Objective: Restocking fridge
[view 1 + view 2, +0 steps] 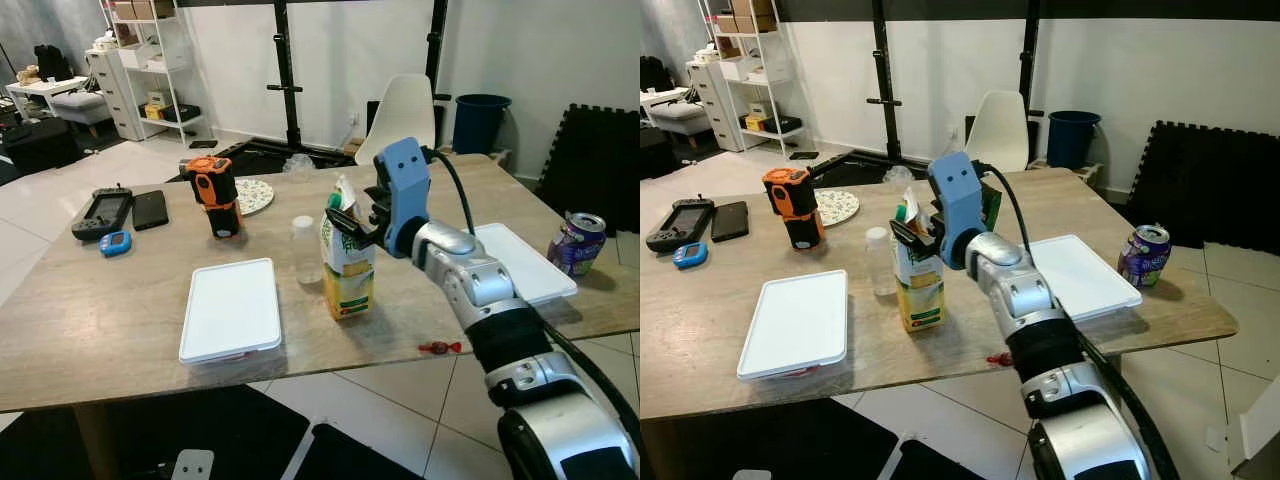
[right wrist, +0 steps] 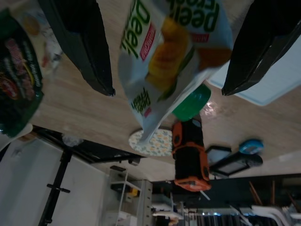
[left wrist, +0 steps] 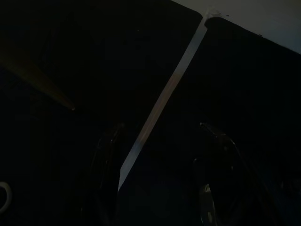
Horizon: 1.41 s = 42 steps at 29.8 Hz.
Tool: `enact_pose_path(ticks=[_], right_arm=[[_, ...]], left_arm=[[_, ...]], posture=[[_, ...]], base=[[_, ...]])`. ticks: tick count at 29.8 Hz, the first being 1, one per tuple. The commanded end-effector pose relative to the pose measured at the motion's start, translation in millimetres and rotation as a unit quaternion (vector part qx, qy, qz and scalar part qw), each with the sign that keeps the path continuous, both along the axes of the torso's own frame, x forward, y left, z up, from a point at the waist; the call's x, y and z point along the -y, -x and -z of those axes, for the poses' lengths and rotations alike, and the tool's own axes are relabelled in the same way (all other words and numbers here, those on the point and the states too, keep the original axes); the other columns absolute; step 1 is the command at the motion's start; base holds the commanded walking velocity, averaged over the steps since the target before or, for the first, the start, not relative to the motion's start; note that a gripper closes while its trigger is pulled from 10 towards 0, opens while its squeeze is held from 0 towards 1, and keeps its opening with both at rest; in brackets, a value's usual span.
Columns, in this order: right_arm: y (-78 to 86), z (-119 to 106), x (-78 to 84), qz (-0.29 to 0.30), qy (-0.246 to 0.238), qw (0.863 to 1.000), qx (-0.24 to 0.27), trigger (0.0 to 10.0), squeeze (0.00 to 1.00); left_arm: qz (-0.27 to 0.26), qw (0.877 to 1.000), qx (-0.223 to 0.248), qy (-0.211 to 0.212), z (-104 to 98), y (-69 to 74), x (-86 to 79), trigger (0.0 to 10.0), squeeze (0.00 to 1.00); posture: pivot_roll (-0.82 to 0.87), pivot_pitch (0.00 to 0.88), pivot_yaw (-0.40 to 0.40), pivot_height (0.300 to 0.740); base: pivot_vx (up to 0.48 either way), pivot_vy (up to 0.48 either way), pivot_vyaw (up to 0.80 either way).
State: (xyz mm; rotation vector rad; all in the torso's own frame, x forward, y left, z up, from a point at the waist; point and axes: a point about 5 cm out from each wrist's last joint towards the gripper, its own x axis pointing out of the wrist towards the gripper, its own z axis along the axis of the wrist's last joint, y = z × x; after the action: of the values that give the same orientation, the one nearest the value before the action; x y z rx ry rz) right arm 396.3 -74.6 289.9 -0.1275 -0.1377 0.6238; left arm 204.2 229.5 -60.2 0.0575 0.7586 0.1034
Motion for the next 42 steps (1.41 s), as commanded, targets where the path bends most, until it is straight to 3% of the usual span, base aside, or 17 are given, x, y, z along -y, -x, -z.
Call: enact_pose_path(ticks=[1, 7, 17, 30, 42], right_arm=[[-2.4, 0.0, 1.6, -0.002, 0.010, 1.000, 0.002, 10.0, 0.00], [-4.9, 9.4, 4.9, -0.002, 0.038, 0.999, -0.020, 10.0, 0.00], [-4.8, 23.5, -12.0, -0.006, 0.007, 0.999, -0.053, 10.0, 0.00], [-9.4, 7.1, -11.8, 0.006, -0.075, 0.996, -0.049, 10.0, 0.00], [-11.5, 3.3, -18.3, 0.013, -0.057, 0.997, -0.044, 10.0, 0.00]], left_arm=[[0.000, 1.000, -0.011, -0.004, 2.9, 5.6, -1.3, 10.0, 0.00], [0.001, 1.000, -0.012, -0.003, 3.8, 7.3, -1.1, 10.0, 0.00], [0.004, 1.000, -0.011, -0.001, 3.7, 6.4, 0.8, 10.0, 0.00], [0.005, 1.000, -0.011, -0.002, 2.6, 3.9, 0.8, 10.0, 0.00], [0.002, 1.000, -0.011, -0.004, 1.8, 3.0, -1.2, 10.0, 0.00]], posture=[[-0.11, 0.112, 0.028, 0.740], [-0.12, 0.119, 0.030, 0.740], [-0.11, 0.123, 0.034, 0.740], [-0.11, 0.122, 0.040, 0.740], [-0.10, 0.118, 0.030, 0.740]], base=[[0.000, 0.000, 0.00], [0.000, 0.000, 0.00], [0.000, 0.000, 0.00], [0.000, 0.000, 0.00], [0.000, 0.000, 0.00]])
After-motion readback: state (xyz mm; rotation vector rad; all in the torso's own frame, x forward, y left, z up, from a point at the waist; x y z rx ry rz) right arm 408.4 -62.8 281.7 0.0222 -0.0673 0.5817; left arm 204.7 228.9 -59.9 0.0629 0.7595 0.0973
